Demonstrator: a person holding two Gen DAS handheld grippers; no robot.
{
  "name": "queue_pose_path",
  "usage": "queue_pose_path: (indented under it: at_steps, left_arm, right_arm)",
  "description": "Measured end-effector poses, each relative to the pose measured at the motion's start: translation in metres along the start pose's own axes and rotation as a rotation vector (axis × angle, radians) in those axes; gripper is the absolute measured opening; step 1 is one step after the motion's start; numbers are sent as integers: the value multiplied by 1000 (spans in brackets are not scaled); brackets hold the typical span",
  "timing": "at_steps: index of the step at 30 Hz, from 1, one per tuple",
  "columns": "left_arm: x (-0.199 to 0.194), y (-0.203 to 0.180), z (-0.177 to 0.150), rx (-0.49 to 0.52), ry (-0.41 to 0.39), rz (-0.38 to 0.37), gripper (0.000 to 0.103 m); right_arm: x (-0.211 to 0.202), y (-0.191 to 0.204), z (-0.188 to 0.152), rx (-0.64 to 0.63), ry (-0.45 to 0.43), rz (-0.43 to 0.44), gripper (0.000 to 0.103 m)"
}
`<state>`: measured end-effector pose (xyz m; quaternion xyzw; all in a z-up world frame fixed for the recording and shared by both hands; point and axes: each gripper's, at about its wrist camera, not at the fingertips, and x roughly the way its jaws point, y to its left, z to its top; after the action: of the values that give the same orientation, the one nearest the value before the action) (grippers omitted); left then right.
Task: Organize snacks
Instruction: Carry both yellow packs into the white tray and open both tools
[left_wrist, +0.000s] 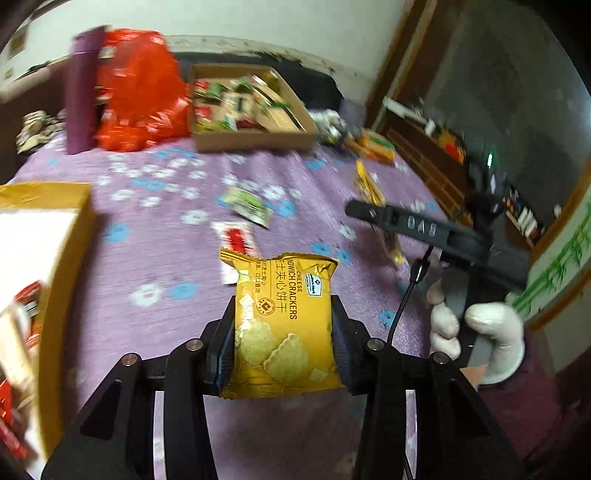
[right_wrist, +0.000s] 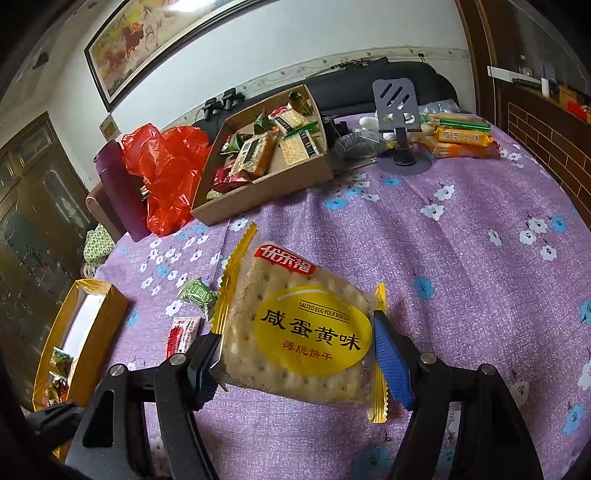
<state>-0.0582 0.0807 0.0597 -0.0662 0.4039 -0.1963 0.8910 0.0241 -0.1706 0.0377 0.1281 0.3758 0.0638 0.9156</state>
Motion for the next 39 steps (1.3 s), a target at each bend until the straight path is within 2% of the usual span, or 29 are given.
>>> queue_pose_path:
  at_steps: [4, 11, 14, 20, 25, 31, 39]
  left_arm:
    - [-35, 31, -4, -77, -64, 43, 42]
    - [-98, 109, -18, -228, -186, 173, 42]
    - [-119, 140, -31, -293, -214, 216, 43]
    - [-134, 182, -55, -398, -232, 231, 43]
    - [-129, 192, -66, -430, -220, 199, 43]
    - [-120, 187, -72, -395, -190, 154, 43]
    - [-121, 188, -73, -353, -163, 173, 44]
  right_arm:
    - [0, 5, -3, -12, -9, 1, 74]
    - [2, 28, -16, -95, -32, -28, 74]
    - [0, 42, -20, -138, -48, -56, 74]
    - [-8, 87, -29, -201, -24, -7, 74]
    - [-9, 155, -30, -306, 9, 83, 73]
    - [9, 236, -33, -386, 75, 176, 73]
    - [52, 325, -53, -510, 156, 202, 73]
